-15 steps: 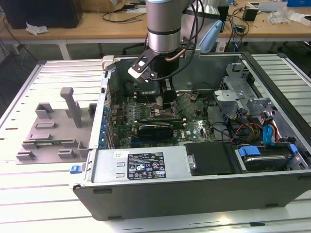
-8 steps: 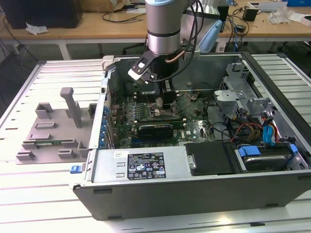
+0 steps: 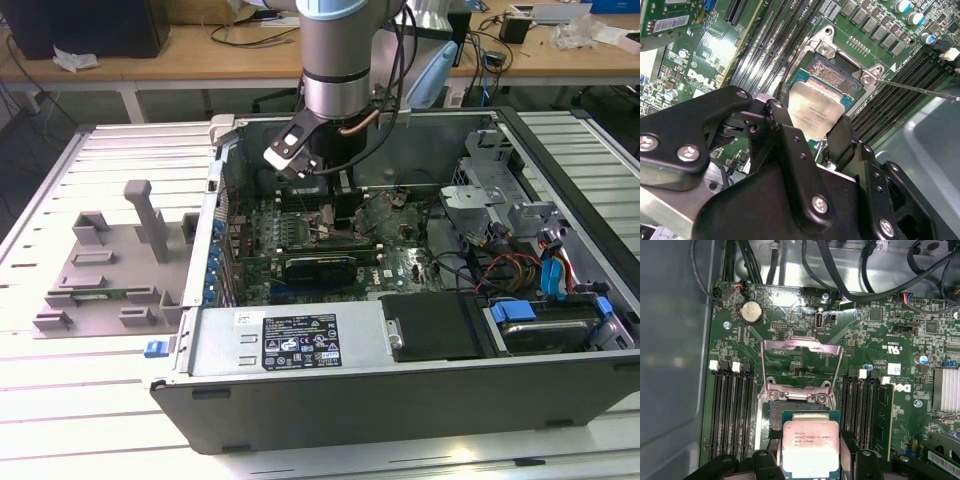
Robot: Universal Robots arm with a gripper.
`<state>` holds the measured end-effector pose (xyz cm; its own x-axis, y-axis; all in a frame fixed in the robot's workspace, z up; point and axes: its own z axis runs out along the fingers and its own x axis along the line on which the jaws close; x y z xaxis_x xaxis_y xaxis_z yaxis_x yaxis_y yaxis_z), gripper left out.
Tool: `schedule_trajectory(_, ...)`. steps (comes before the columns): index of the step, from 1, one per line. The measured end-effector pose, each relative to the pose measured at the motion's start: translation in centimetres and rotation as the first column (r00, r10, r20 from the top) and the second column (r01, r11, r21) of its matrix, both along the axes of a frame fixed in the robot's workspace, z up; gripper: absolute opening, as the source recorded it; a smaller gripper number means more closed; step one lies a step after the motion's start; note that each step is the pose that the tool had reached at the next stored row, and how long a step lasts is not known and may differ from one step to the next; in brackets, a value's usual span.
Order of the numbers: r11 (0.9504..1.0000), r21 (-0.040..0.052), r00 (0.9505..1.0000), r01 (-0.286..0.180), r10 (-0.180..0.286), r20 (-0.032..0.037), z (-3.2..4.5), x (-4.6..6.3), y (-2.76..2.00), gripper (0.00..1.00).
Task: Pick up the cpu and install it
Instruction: 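Place the cpu into insertion slot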
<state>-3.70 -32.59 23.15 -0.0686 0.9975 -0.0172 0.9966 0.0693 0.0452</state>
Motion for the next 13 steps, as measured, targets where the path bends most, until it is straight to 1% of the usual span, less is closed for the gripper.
schedule_trajectory(13, 1.0, -0.0001, 1.0, 0.0, 0.0, -0.0001, -0.97, 0.0, 0.0, 0.55)
